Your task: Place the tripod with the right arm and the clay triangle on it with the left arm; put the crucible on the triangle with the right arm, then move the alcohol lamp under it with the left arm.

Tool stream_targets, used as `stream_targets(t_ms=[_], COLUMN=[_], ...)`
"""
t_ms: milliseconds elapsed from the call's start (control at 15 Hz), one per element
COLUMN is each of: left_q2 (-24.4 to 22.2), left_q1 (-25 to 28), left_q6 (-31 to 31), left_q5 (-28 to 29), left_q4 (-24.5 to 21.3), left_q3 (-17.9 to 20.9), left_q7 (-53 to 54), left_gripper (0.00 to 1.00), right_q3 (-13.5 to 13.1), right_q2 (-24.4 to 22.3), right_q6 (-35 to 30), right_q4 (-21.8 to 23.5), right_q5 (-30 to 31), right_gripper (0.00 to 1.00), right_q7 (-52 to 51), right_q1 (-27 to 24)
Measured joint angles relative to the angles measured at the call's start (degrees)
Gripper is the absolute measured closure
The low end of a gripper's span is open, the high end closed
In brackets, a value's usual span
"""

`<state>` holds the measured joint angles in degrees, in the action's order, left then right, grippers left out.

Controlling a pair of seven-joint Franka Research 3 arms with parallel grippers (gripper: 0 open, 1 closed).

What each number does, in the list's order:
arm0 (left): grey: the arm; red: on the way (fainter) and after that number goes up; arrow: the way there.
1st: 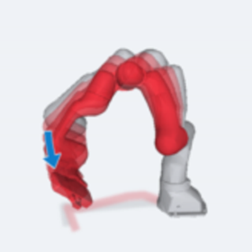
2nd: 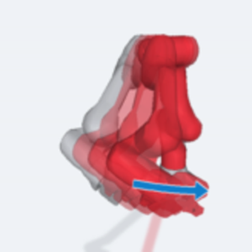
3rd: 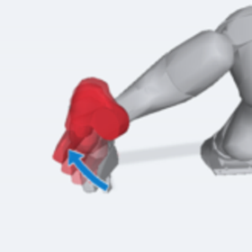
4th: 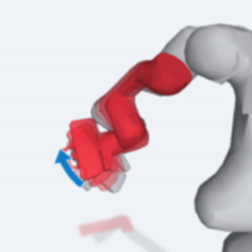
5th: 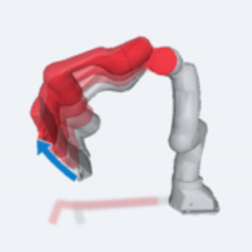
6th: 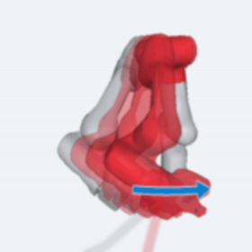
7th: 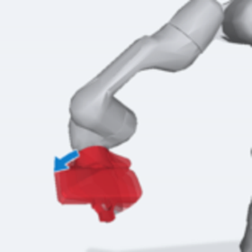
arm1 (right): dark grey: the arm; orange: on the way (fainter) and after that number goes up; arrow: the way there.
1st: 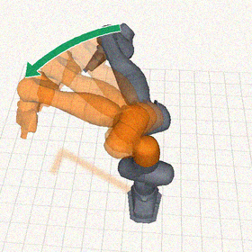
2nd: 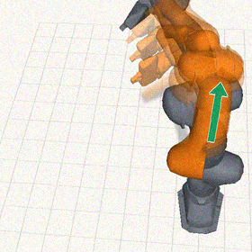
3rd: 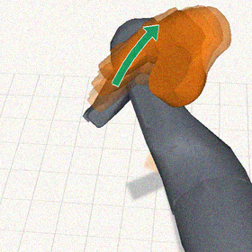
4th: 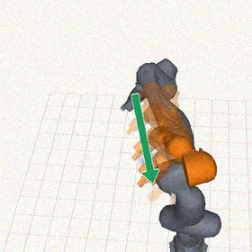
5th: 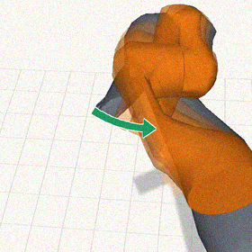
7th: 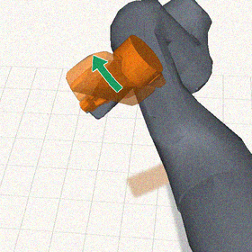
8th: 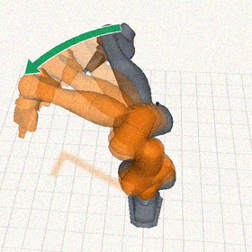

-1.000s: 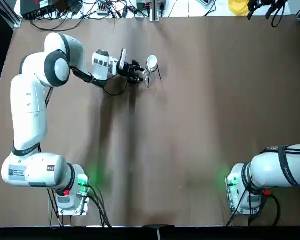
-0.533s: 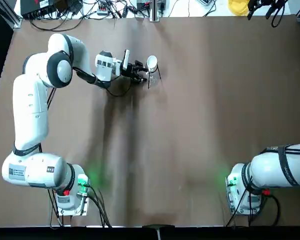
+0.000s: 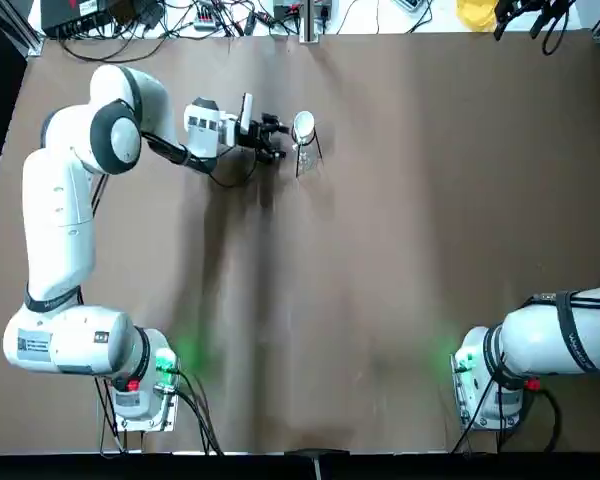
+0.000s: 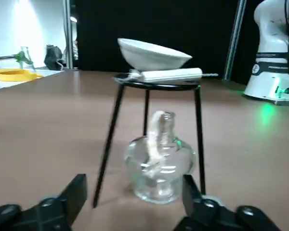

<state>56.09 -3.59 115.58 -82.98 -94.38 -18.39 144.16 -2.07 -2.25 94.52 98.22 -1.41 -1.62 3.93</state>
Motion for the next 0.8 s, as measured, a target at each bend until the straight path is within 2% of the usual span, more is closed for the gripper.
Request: stream_targets(t_ms=[133,333,467,533,800], left_q2=[-0.9,-3.6,-6.1,-9.0,-14.4], left_q1=[2.5,7.5,10.2,11.8,12.3], left_q6=[0.0,-0.3,-0.9,-2.1,-2.5], left_q5=[1.8,8.4,14.0,19.3,28.3], left_q4=[0.0,0.1,0.3,0.9,3.3], left_q3=[0.1,0.0,-0.2,-0.4,-0.7], left_q7=[0.0,-4.1,-11.3,-19.3,-34.2], left_gripper=[0.00,0.00,0.00,0.00,0.00], right_q3=[-0.1,-0.2,-0.2,-0.2,-0.3], right_q2=[0.1,0.3,0.3,0.3,0.3], right_q6=[0.0,0.1,0.5,0.5,0.5], right_q4=[0.0,0.1,0.1,0.1,0.1], right_q5=[0.0,0.0,0.0,0.0,0.0], right_gripper=[0.00,0.00,0.00,0.00,0.00], right_q7=[0.0,0.0,0.0,0.0,0.0], right_q1=[-0.1,-0.2,-0.2,-0.2,-0.3])
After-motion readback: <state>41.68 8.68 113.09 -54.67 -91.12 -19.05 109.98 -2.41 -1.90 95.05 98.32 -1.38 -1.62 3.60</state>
